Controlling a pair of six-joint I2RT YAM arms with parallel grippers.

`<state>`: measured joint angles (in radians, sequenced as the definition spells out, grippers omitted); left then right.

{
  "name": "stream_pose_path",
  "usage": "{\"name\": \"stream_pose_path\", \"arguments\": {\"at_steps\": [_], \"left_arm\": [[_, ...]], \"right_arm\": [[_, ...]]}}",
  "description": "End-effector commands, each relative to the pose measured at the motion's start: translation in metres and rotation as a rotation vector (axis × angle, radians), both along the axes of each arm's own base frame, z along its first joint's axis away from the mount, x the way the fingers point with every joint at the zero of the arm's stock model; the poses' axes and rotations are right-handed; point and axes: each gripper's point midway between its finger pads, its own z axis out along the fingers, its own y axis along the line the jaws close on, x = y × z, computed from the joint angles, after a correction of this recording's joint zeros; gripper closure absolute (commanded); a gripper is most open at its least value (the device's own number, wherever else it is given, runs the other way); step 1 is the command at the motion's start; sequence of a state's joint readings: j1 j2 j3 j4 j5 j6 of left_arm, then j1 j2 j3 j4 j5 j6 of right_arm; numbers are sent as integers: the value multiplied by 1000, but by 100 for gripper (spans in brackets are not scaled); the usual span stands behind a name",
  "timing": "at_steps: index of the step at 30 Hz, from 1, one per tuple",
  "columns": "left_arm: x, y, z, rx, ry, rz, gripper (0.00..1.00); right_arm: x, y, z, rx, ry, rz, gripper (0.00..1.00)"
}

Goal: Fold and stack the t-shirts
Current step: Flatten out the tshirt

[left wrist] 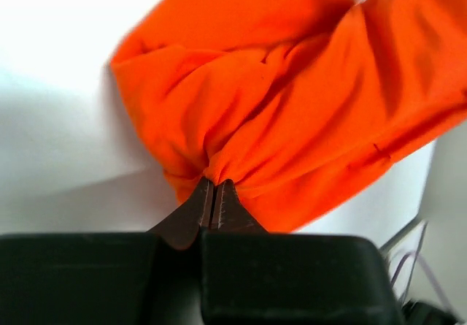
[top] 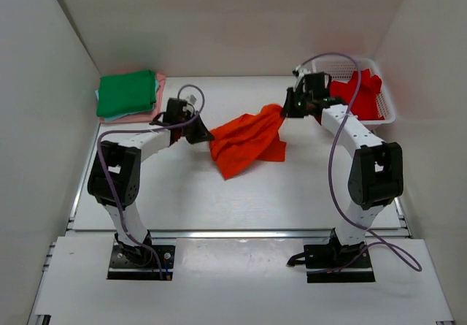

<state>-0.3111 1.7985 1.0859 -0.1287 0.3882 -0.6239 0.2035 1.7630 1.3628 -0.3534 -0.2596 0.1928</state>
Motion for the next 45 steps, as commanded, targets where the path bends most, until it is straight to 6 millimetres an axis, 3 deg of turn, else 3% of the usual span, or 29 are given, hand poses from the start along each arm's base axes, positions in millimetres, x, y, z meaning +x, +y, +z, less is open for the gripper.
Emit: {"name": "stream_pose_path", "arguments": {"at_steps": [1,4,7,11,13,16,20,23,25,26,27,29,31,33,34,35,36,37,39,40,42,45], "left_arm": [[49,31,133,-39,-302,84,100],[72,69,226,-23,-465,187,100],[68,81,290,-1,-600,227,100],[47,75,355,31,-741,240,100],[38,89,395,53,-831,295,99],[21,102,436,58,-907,359,99],[-4,113,472,136,-1005,414,93],[5,113,448,129,-940,391,92],[22,105,399,143,-845,326,84],[30,96,364,149,-779,277,66],[38,92,342,160,-741,253,66],[49,90,282,178,-631,198,73],[60,102,246,199,-541,223,70],[69,118,216,223,-454,251,58],[70,124,216,247,-456,263,58],[69,123,213,250,-438,264,59],[63,116,212,249,-430,247,58],[58,114,213,244,-431,238,57],[30,74,201,238,-392,132,55],[17,64,194,234,-373,89,54],[-30,23,166,213,-260,-56,56],[-94,-5,124,158,-98,-149,52]], "right_arm": [[23,2,142,33,-328,6,100],[10,0,259,124,-566,5,100],[-10,13,320,155,-687,76,100],[-38,19,362,155,-786,99,100],[-64,14,391,194,-874,85,100],[-89,13,424,201,-981,99,100],[-104,10,436,215,-982,102,100],[-93,-1,402,230,-888,84,100],[-81,-5,372,231,-804,84,100],[-68,-7,346,216,-732,78,100],[-62,-12,326,202,-666,70,100],[-31,-22,273,156,-520,36,100],[-15,-35,233,71,-414,-8,100],[2,-56,205,-26,-329,-85,100],[10,-62,187,-56,-283,-97,100],[15,-71,175,-70,-251,-129,87],[18,-73,162,-78,-221,-139,70],[19,-75,162,-97,-228,-155,68],[15,-73,148,-124,-202,-157,57],[12,-71,143,-137,-190,-158,56],[-2,-65,135,-135,-171,-139,56],[-21,-60,121,-156,-146,-139,57]]}}
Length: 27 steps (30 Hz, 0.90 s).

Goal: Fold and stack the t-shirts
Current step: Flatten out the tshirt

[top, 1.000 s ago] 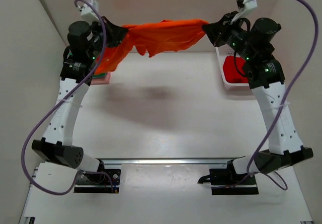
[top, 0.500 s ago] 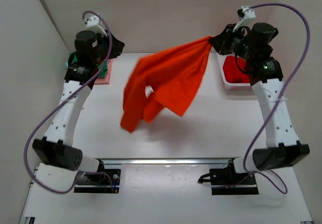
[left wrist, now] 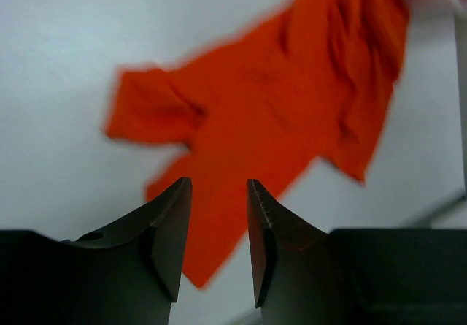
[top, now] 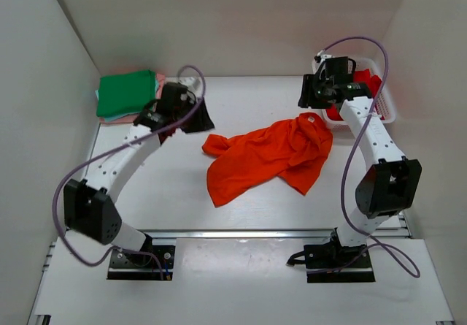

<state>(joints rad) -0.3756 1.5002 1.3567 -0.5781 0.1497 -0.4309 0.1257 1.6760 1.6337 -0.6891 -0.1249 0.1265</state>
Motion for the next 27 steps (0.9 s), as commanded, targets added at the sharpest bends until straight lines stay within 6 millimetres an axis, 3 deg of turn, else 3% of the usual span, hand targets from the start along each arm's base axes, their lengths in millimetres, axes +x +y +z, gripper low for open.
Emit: {"name": "stream_pose_path", "arguments": {"at_steps": [1,2,3,5,9,12,16,23,27], "left_arm": [[-102,-41,-37,-81,223,-161,53],[-122,-47,-58,-86,270,-184,52],[-133,-51,-59,-113,268,-184,51],[-158,-47,-85,-126,334,-185,51],[-185,-34,-128,-14,431,-169,50],[-194,-31,-151,20,479,-148,44],[-187,-34,-162,-11,460,-91,40],[-169,-25,-189,98,453,6,35],[-152,-33,-202,131,464,33,36]], "right_arm": [[-29,3,18,-29,-65,1,58],[-41,4,3,-23,-26,1,61],[-53,4,-16,-26,25,3,61],[-72,4,-40,-39,90,-11,61],[-107,-3,-95,-68,243,-45,58],[-117,-7,-118,-56,304,-65,56],[-121,1,-134,3,328,-60,55],[-126,13,-161,104,386,-66,52],[-121,21,-175,130,411,-46,43]]}}
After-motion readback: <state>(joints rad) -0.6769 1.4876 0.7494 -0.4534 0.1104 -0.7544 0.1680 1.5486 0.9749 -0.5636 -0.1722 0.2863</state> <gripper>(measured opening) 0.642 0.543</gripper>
